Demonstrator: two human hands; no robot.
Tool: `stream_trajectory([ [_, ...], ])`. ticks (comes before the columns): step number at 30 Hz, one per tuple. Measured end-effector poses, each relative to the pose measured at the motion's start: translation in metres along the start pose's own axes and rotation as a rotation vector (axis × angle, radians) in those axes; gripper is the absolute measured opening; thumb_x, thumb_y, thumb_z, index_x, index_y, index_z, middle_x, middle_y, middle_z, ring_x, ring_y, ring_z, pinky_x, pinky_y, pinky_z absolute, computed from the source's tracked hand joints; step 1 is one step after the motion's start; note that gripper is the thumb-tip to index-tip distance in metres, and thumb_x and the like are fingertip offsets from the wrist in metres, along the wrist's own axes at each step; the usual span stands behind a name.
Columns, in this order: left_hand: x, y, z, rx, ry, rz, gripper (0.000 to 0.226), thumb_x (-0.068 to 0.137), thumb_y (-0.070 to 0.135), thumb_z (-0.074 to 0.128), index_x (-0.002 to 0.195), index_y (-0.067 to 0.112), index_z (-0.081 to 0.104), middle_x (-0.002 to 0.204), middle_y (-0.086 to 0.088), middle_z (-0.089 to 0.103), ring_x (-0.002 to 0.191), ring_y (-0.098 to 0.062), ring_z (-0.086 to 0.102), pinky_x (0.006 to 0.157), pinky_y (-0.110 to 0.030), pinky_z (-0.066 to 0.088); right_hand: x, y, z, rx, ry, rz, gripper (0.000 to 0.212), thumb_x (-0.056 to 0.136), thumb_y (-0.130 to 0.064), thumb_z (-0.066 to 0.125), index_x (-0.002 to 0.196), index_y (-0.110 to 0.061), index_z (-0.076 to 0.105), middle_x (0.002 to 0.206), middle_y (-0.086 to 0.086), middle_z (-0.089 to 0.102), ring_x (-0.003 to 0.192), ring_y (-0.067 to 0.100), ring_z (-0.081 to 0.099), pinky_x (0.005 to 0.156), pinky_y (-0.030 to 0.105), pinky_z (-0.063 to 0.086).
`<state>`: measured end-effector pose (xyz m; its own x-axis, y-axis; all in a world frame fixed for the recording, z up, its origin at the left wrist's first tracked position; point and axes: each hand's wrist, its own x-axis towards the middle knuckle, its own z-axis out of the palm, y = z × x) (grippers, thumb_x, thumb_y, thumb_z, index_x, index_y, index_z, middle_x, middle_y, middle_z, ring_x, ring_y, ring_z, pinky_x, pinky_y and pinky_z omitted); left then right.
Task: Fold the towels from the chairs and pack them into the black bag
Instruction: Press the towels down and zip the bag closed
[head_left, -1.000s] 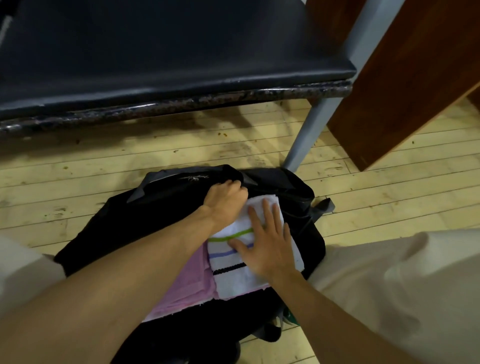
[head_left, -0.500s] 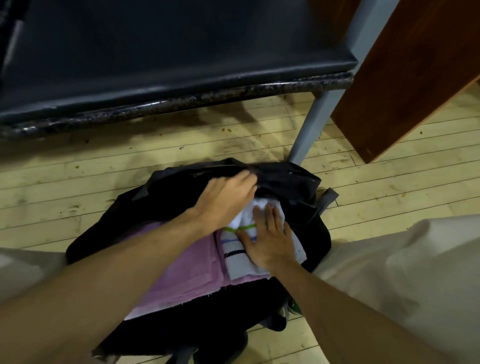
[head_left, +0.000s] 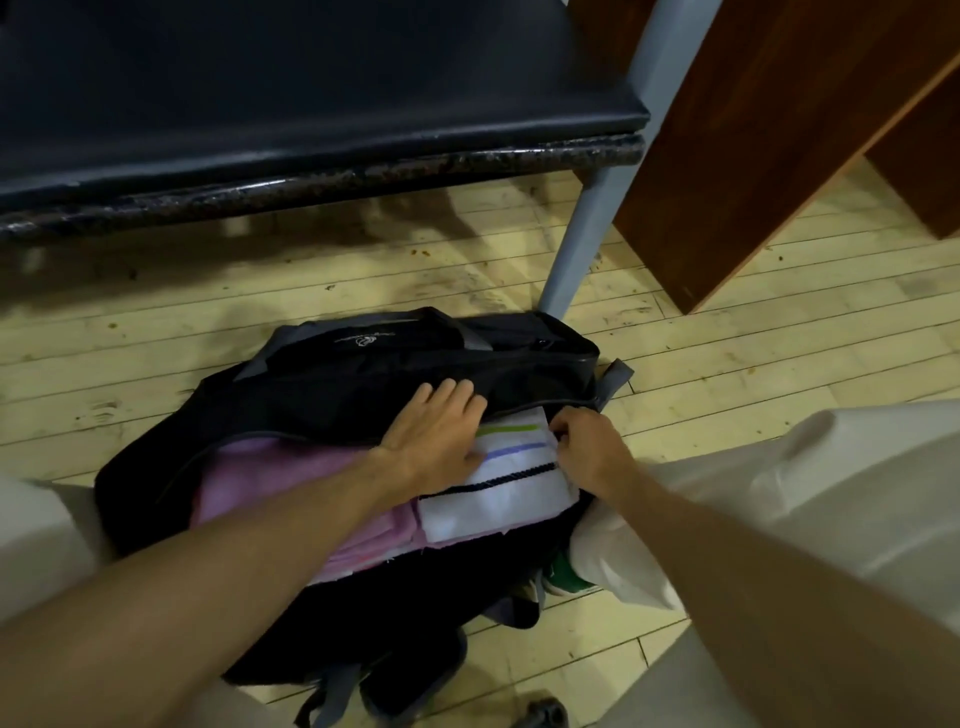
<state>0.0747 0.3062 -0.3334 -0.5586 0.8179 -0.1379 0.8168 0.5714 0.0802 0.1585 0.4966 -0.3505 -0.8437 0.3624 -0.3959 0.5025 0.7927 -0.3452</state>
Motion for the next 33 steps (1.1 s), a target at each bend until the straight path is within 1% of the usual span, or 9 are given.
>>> stream_trajectory([
  [6,-0.015,0.009,0.012,-0.033,-0.100,-0.038,0.094,0.081,0.072,0.045,0.148,0.010,0.023,0.143,-0.008,0.029,0.129,-0.027,0.029,0.109,-0.039,0.019,0.021,0.007,-0.003,-0.261,-0.470,-0.216,0.036,0.096,-0.016,0.054,0.130,-0.005,0.053,0.133,0.015,0.056,0.123,0.029,0.051,0.103,0.030,0.036],
  [11,-0.023,0.007,0.021,0.019,-0.136,-0.034,0.099,0.083,0.074,0.038,0.153,0.012,0.003,0.156,-0.009,0.012,0.143,-0.029,0.012,0.117,-0.041,0.004,0.022,0.003,-0.009,-0.525,-0.608,-0.296,0.042,0.103,-0.021,0.040,0.143,-0.011,0.037,0.144,0.008,0.042,0.130,0.025,0.037,0.100,0.021,0.022],
  [13,-0.024,0.002,0.025,0.012,-0.133,-0.038,0.098,0.084,0.074,0.036,0.153,0.013,0.001,0.158,-0.009,0.011,0.144,-0.028,0.011,0.117,-0.040,0.004,0.022,0.004,-0.007,-0.514,-0.615,-0.277,0.038,0.101,-0.020,0.044,0.138,-0.010,0.045,0.139,0.010,0.048,0.127,0.025,0.044,0.101,0.025,0.030],
  [16,-0.025,-0.001,0.031,0.025,-0.127,-0.057,0.097,0.084,0.075,0.033,0.153,0.014,0.002,0.158,-0.009,0.013,0.144,-0.029,0.014,0.117,-0.041,0.006,0.022,0.006,-0.016,-0.469,-0.615,-0.266,0.026,0.097,-0.016,0.052,0.117,-0.005,0.063,0.119,0.010,0.063,0.110,0.026,0.057,0.087,0.027,0.041],
  [21,-0.021,-0.004,0.036,0.029,-0.142,-0.093,0.097,0.084,0.075,0.031,0.153,0.013,0.003,0.157,-0.010,0.014,0.143,-0.030,0.015,0.116,-0.041,0.007,0.010,-0.002,-0.066,-0.377,-0.756,-0.303,0.018,0.091,-0.009,0.062,0.107,-0.003,0.070,0.101,0.008,0.065,0.079,0.016,0.060,0.063,0.014,0.043],
  [23,-0.020,-0.008,0.037,0.021,-0.125,-0.104,0.098,0.083,0.077,0.031,0.153,0.012,0.007,0.156,-0.011,0.017,0.141,-0.031,0.018,0.116,-0.042,0.010,0.006,-0.013,-0.091,-0.390,-0.761,-0.310,0.018,0.092,-0.010,0.062,0.107,-0.005,0.070,0.107,0.010,0.067,0.091,0.021,0.062,0.071,0.015,0.043],
  [26,-0.022,-0.007,0.036,0.055,-0.092,-0.112,0.099,0.081,0.079,0.025,0.152,0.012,0.011,0.155,-0.011,0.022,0.139,-0.033,0.024,0.114,-0.044,0.015,-0.005,-0.035,-0.118,-0.452,-0.751,-0.287,0.019,0.095,-0.016,0.059,0.111,-0.012,0.069,0.107,0.001,0.065,0.097,0.013,0.056,0.080,0.019,0.044],
  [29,-0.024,0.005,0.033,0.019,-0.108,-0.138,0.095,0.084,0.072,0.039,0.152,0.012,0.012,0.154,-0.011,0.020,0.139,-0.032,0.021,0.114,-0.044,0.013,-0.019,-0.050,-0.109,-0.579,-0.735,-0.285,0.027,0.094,-0.032,0.059,0.115,-0.017,0.067,0.103,-0.005,0.058,0.097,0.012,0.053,0.080,0.021,0.042],
  [33,-0.030,0.009,0.019,-0.159,-0.028,-0.078,0.071,0.082,0.052,0.055,0.141,0.017,0.038,0.139,-0.007,0.038,0.130,-0.027,0.032,0.108,-0.036,0.018,-0.032,-0.065,-0.071,-0.829,-0.681,-0.463,0.041,0.094,-0.051,0.051,0.119,-0.021,0.064,0.118,-0.001,0.061,0.113,0.023,0.052,0.100,0.036,0.034],
])
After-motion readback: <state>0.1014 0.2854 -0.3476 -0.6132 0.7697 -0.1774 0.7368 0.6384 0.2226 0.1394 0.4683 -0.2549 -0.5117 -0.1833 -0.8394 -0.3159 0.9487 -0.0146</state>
